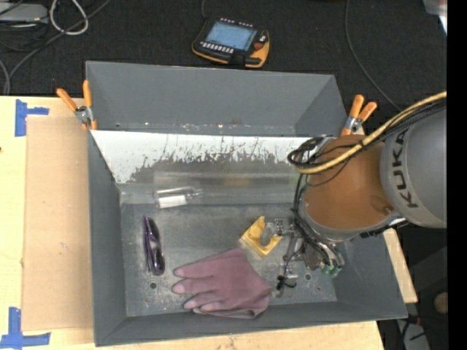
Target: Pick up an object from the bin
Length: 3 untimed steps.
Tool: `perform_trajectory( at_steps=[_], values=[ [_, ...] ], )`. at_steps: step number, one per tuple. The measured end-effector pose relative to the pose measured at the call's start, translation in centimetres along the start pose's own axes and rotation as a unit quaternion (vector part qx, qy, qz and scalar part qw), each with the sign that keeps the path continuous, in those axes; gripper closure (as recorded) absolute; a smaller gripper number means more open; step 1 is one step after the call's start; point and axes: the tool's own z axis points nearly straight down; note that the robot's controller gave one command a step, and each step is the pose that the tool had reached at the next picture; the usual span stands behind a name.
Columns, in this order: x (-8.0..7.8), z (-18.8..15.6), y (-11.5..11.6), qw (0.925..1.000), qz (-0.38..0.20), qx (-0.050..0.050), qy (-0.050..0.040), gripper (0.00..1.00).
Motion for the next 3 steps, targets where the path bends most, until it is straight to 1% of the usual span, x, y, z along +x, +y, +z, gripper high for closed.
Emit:
perform_trajectory(
  at_steps=[1, 2, 3],
  values=[
    [-0.2, -0.4, 0.0, 1.0000, 0.000, 0.000, -0.0038, 0.00],
    [-0.9, 8.1, 6.8, 0.9994, -0.034, 0.000, -0.0011, 0.00],
    [-0.3, 2.9, 7.6, 0.9998, 0.017, 0.000, -0.0094, 0.00]
  ],
)
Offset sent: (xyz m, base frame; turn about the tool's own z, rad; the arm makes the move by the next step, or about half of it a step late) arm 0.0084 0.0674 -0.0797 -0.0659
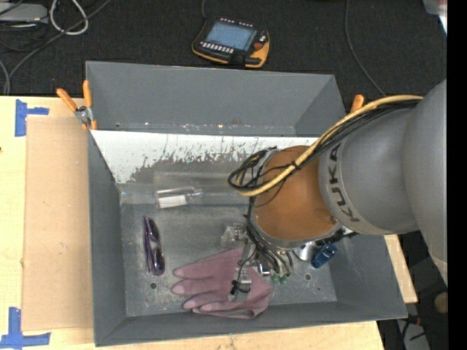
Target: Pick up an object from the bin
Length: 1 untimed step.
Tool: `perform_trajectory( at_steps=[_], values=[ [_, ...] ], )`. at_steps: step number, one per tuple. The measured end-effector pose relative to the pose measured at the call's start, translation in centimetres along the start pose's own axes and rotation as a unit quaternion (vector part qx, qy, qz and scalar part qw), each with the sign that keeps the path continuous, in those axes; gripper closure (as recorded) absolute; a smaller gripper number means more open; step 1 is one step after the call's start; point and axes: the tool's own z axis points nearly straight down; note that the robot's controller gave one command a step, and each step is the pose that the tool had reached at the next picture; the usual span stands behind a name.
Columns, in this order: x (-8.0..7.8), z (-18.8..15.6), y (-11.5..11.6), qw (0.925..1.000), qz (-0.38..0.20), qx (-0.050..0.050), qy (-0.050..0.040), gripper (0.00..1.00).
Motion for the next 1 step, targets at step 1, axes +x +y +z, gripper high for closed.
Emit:
perform_trajectory(
  at_steps=[1],
  values=[
    [-9.05, 2.20, 2.88, 0.9695, -0.245, -0.003, 0.0062, 0.00]
  ],
)
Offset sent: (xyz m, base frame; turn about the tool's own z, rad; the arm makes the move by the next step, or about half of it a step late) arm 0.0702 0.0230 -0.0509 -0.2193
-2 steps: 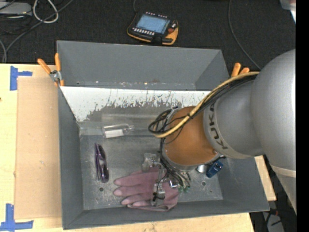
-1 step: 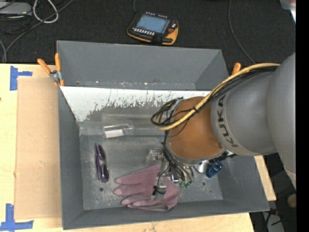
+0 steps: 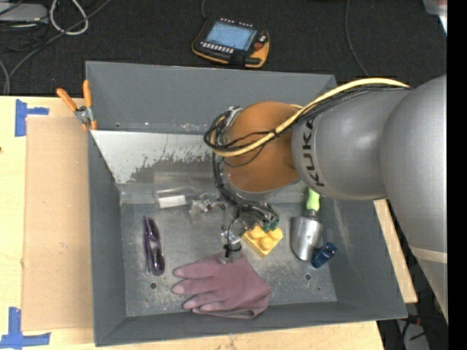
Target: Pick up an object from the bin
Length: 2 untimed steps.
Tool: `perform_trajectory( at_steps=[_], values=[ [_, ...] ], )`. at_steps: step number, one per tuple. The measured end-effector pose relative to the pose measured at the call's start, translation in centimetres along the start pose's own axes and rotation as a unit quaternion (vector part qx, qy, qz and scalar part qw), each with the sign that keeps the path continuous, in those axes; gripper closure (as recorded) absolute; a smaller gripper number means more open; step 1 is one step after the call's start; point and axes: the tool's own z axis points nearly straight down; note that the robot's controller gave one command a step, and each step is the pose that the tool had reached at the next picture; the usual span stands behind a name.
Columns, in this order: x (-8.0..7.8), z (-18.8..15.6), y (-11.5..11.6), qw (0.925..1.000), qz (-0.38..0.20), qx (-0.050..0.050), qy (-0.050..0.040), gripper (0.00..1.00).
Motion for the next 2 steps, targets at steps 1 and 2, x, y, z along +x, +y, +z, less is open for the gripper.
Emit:
perform_trajectory(
  at_steps=[1, 2],
  values=[
    [2.1, 3.1, 0.7, 0.9904, 0.138, 0.003, -0.0034, 0.00],
    [3.6, 3.0, 3.8, 0.9959, -0.090, 0.001, -0.0018, 1.00]
  ],
)
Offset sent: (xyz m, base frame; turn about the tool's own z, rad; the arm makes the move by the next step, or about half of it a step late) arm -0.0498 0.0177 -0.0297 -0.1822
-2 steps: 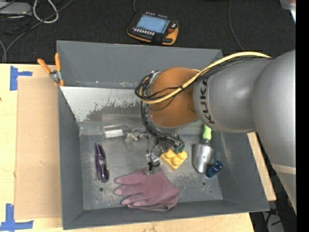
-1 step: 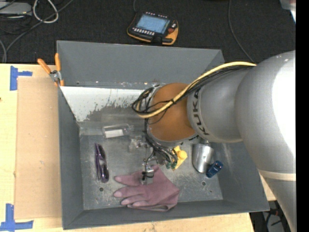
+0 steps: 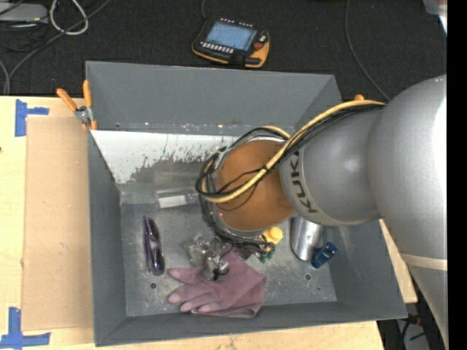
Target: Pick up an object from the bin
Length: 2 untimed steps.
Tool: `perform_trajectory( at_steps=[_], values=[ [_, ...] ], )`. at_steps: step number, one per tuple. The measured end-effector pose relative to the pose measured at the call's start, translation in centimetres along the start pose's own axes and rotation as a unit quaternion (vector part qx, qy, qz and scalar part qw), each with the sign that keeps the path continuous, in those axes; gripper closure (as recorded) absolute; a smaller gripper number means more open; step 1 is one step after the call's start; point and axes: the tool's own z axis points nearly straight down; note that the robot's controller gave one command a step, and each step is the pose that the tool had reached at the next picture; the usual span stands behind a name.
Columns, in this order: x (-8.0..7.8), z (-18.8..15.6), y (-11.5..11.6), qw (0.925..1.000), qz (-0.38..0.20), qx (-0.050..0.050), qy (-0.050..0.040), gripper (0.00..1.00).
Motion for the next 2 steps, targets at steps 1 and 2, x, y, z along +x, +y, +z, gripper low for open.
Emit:
perform_trajectory(
  at_steps=[1, 2],
  values=[
    [0.0, 0.0, 0.0, 1.0000, 0.000, 0.000, 0.0001, 1.00],
    [0.1, -1.4, 0.1, 1.0000, 0.001, -0.001, 0.0007, 1.00]
  ],
)
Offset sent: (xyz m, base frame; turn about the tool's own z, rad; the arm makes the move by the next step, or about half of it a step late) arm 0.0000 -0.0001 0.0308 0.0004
